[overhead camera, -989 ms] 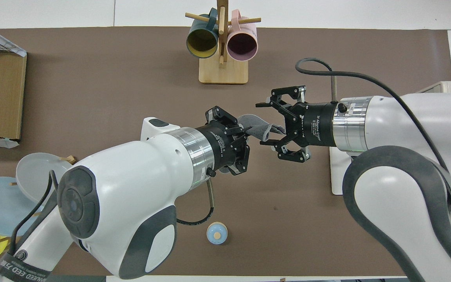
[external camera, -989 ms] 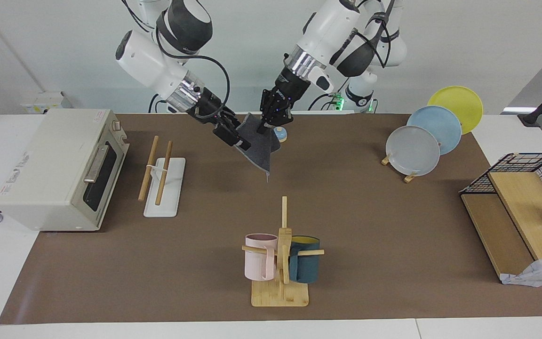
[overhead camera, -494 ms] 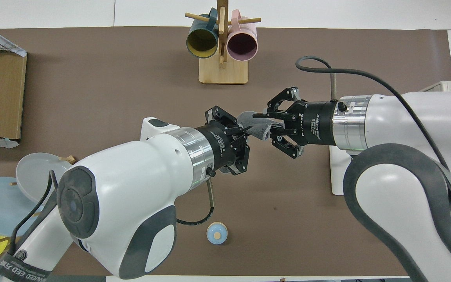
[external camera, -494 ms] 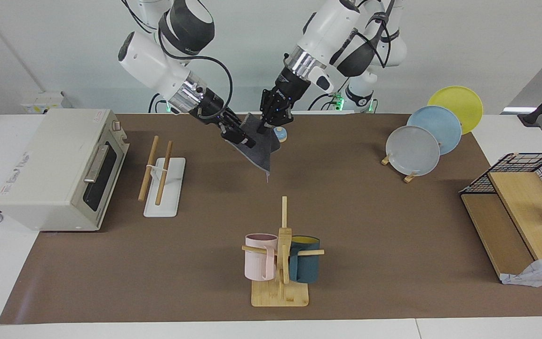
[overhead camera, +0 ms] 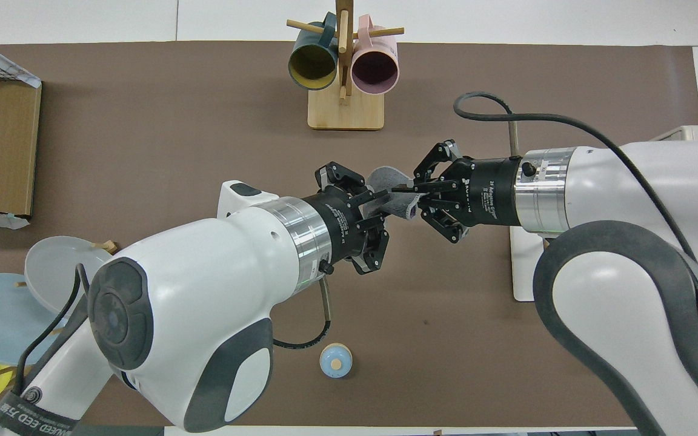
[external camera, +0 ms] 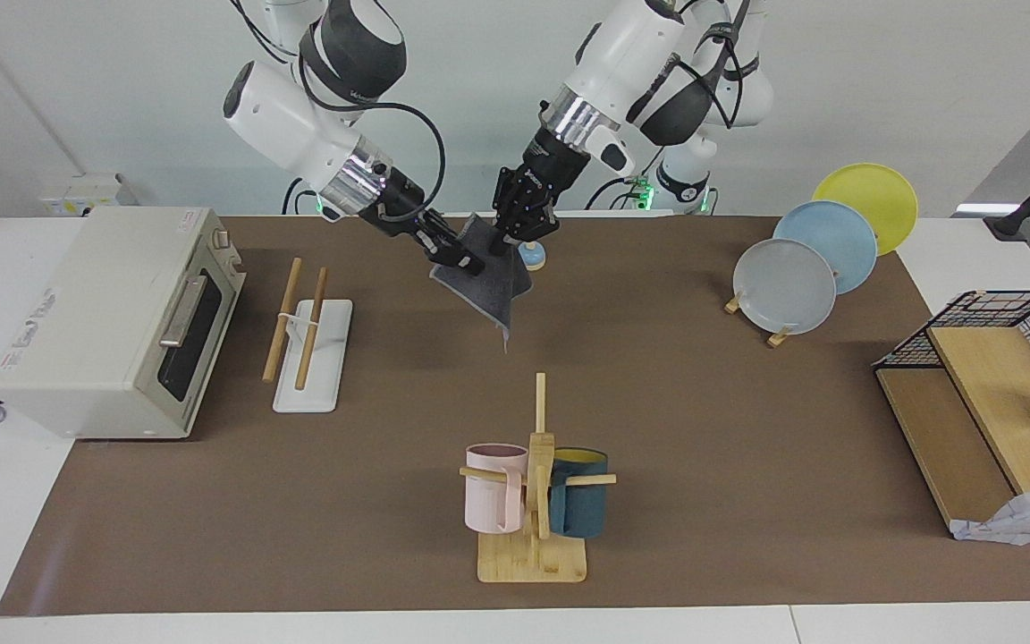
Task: Fold towel and hang on rack
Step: 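Carry the towel with the right gripper while the left gripper withdraws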
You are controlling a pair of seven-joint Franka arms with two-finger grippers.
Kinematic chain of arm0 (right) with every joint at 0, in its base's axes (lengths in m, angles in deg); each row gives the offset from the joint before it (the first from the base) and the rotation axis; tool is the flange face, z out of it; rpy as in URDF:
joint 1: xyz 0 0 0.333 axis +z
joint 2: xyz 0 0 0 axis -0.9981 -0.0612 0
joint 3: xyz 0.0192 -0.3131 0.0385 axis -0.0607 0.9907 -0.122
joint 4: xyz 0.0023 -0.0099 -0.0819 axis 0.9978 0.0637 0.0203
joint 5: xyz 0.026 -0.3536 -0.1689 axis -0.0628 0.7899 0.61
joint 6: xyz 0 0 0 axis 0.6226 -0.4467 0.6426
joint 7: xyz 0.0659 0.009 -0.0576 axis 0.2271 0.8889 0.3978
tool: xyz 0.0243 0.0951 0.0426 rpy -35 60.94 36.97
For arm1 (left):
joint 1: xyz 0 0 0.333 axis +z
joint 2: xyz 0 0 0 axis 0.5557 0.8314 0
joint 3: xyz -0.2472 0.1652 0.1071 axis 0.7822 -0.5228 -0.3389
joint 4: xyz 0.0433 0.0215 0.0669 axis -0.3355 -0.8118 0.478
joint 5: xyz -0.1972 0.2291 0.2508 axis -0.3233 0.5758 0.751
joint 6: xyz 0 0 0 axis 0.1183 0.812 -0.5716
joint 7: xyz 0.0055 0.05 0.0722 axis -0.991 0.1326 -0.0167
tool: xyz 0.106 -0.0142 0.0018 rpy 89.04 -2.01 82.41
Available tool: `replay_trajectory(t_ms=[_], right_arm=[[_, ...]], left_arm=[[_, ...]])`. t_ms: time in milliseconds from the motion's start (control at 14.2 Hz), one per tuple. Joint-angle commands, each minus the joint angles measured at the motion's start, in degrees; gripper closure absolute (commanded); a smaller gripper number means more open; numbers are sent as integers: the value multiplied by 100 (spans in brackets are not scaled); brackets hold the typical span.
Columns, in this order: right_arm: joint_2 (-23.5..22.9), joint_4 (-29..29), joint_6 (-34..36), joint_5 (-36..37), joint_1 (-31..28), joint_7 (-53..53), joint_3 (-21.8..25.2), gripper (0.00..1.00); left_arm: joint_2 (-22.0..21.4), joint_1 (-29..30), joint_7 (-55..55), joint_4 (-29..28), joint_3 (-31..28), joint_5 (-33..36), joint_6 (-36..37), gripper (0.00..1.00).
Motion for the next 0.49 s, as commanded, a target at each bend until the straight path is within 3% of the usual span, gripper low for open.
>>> replay_trajectory(t_ms=[0,424], right_arm=[[40,25,439,216,-86,-621,12,100],[268,384,1459,1457,-920,-2993,21,100]], left_arm=[[-188,-31,-215,-208,-75,-26,-67,0],[-232,609,-1926,-261,-83,-26,389,0]])
